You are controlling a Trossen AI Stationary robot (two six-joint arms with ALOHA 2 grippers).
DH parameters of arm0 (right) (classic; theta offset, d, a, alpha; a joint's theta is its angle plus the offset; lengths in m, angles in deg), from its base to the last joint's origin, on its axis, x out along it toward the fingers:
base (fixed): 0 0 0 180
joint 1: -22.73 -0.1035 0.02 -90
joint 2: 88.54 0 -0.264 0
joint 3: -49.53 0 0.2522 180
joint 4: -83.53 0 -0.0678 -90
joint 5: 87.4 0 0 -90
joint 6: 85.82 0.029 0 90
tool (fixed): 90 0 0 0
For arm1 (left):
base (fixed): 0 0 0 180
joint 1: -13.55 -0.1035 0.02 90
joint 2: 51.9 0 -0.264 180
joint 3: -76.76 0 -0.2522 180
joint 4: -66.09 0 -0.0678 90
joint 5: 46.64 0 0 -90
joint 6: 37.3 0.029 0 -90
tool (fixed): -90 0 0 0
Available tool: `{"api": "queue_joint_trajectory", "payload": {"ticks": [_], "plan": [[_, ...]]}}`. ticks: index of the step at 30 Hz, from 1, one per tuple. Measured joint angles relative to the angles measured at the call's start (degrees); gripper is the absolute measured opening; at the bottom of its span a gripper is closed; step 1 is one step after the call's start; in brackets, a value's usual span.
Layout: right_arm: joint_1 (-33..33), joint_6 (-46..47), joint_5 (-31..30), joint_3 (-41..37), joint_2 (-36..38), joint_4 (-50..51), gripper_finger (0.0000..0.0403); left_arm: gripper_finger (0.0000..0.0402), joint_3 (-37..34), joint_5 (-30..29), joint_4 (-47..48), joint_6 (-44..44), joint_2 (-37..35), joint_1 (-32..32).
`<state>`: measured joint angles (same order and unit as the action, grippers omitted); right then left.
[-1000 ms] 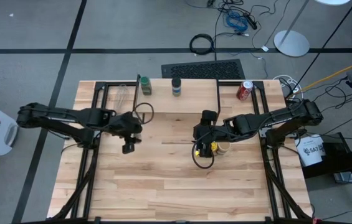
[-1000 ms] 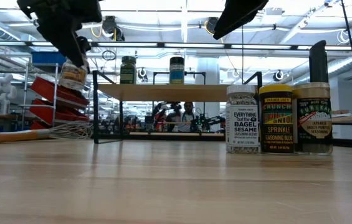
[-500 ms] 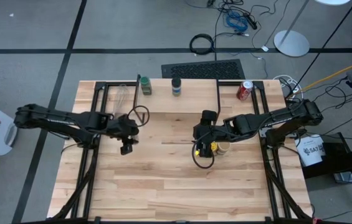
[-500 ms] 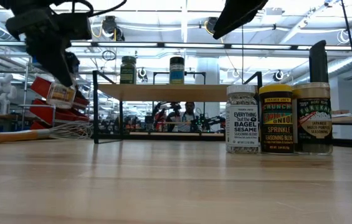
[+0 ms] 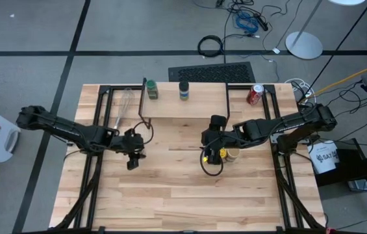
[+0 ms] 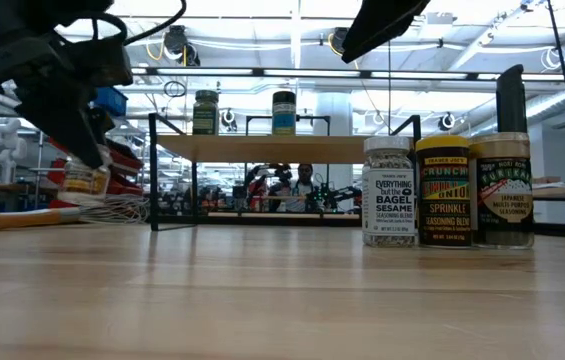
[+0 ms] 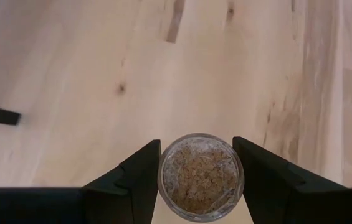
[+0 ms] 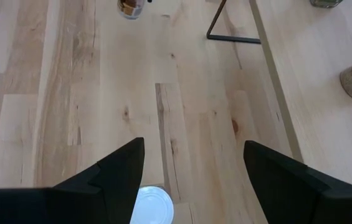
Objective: Shelf spices
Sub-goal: Remove the brown seasoning bottle from the shelf
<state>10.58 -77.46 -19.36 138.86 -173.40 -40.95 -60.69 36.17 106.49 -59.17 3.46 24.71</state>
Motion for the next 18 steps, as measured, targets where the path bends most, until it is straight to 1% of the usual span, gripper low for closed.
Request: {"api": "queue_joint_trajectory", "payload": {"ticks": [8, 13, 18], "plan": [[-0.01, -0.04, 0.00, 0.00, 0.00, -0.81, 0.0263, 0.0196, -0.30, -4.90, -4.63, 1.41, 0.00, 1.37], [0.00, -0.23, -0.02, 0.00, 0.00, -0.90, 0.0263, 0.0196, -0.30, -5.88, -5.43, 2.71, 0.00, 1.35], [0.01, -0.68, -0.02, 0.00, 0.00, -0.87, 0.0263, 0.0196, -0.30, -8.05, -6.77, 3.18, 0.00, 1.35]]}}
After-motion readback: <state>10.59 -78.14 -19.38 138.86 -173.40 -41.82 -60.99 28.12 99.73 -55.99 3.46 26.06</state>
